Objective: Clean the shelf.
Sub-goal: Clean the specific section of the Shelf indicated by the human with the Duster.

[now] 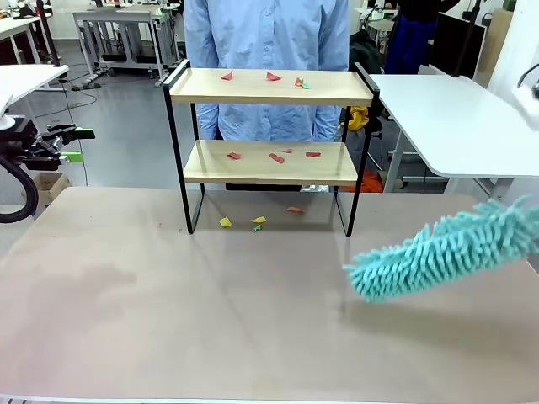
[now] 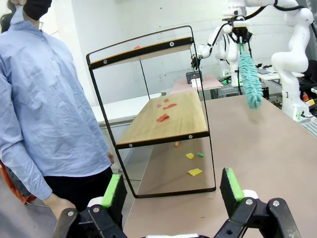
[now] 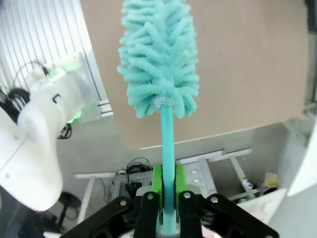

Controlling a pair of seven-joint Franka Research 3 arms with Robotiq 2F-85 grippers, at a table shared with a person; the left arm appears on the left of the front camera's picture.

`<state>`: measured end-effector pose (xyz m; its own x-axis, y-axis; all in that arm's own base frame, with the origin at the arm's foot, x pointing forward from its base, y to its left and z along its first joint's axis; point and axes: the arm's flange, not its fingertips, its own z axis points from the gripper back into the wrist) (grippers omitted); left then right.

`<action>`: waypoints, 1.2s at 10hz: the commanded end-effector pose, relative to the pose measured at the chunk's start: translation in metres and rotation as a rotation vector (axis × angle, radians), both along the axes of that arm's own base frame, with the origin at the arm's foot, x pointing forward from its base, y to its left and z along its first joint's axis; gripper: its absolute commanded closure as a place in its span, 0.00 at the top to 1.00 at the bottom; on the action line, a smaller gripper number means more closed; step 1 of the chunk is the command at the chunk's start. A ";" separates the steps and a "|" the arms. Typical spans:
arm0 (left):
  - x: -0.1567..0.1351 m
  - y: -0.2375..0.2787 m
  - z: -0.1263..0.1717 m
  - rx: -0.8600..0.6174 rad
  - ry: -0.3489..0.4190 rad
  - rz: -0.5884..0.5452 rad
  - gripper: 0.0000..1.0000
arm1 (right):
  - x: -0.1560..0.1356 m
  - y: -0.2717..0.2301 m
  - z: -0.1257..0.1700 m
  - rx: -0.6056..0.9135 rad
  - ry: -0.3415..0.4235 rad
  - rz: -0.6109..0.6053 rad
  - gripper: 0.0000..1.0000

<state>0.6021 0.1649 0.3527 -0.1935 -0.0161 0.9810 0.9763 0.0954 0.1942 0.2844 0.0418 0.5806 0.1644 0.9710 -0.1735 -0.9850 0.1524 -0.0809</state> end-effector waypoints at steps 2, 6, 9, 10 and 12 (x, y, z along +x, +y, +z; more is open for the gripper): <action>-0.002 -0.001 0.001 0.005 -0.012 -0.005 1.00 | 0.002 0.017 -0.026 -0.054 0.016 0.068 0.13; -0.002 -0.001 0.001 0.005 -0.012 -0.005 1.00 | -0.003 0.012 -0.013 -0.020 0.020 0.034 0.13; -0.002 -0.001 0.001 0.005 -0.012 -0.005 1.00 | -0.003 0.012 -0.013 -0.020 0.020 0.034 0.13; -0.002 -0.001 0.001 0.005 -0.012 -0.005 1.00 | -0.003 0.012 -0.013 -0.020 0.020 0.034 0.13; -0.002 -0.001 0.001 0.005 -0.012 -0.005 1.00 | -0.003 0.012 -0.013 -0.020 0.020 0.034 0.13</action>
<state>0.6020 0.1649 0.3526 -0.1934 -0.0161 0.9810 0.9763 0.0955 0.1940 0.2812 0.0564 0.5632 0.1187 0.9733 -0.1967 -0.9923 0.1091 -0.0590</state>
